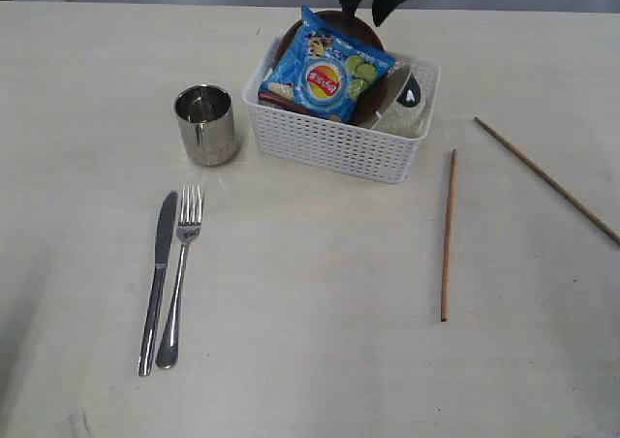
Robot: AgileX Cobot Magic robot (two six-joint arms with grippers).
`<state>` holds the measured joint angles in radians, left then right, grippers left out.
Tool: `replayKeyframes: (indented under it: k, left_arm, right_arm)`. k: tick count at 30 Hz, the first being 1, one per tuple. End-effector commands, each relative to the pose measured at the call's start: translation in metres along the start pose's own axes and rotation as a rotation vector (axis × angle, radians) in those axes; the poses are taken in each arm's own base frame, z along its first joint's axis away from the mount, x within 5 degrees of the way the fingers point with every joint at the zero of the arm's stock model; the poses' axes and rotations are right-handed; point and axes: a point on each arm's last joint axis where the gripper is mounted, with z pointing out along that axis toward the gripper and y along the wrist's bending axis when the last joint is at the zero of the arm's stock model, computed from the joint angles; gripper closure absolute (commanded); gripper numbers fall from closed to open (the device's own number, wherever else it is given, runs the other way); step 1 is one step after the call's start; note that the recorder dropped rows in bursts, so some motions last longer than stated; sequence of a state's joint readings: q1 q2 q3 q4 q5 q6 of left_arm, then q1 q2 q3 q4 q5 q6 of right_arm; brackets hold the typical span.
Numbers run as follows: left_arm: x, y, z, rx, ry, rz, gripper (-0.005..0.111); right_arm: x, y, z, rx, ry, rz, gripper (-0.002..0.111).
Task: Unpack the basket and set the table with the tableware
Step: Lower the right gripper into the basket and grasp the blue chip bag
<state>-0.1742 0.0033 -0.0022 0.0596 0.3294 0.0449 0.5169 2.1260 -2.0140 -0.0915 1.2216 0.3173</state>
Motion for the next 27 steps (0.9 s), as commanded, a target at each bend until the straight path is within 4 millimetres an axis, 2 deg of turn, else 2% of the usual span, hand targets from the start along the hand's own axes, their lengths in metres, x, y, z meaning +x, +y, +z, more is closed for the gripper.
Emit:
replayKeyframes:
  k: [1,7,11,17,22,27]
  left_arm:
    - [0.0,0.0,0.0,0.0,-0.008,-0.009,0.107]
    - [0.0,0.0,0.0,0.0,-0.008,-0.009,0.107]
    - [0.0,0.0,0.0,0.0,-0.008,-0.009,0.107]
    - [0.0,0.0,0.0,0.0,-0.008,-0.009,0.107]
    - [0.0,0.0,0.0,0.0,-0.008,-0.009,0.107]
    - [0.0,0.0,0.0,0.0,-0.008,-0.009,0.107]
  right_arm:
    - [0.001,-0.003,0.011,0.007,0.027,-0.088,0.054]
    - [0.003,-0.003,0.037,0.036,0.076,-0.305,0.054]
    - [-0.006,0.003,0.041,0.02,-0.021,-0.409,0.054]
    - [-0.008,0.004,0.053,0.03,-0.038,-0.453,0.054]
    - [-0.01,0.003,0.06,0.167,-0.052,-0.537,0.054]
    - [-0.01,0.011,0.06,0.09,-0.076,-0.555,0.054]
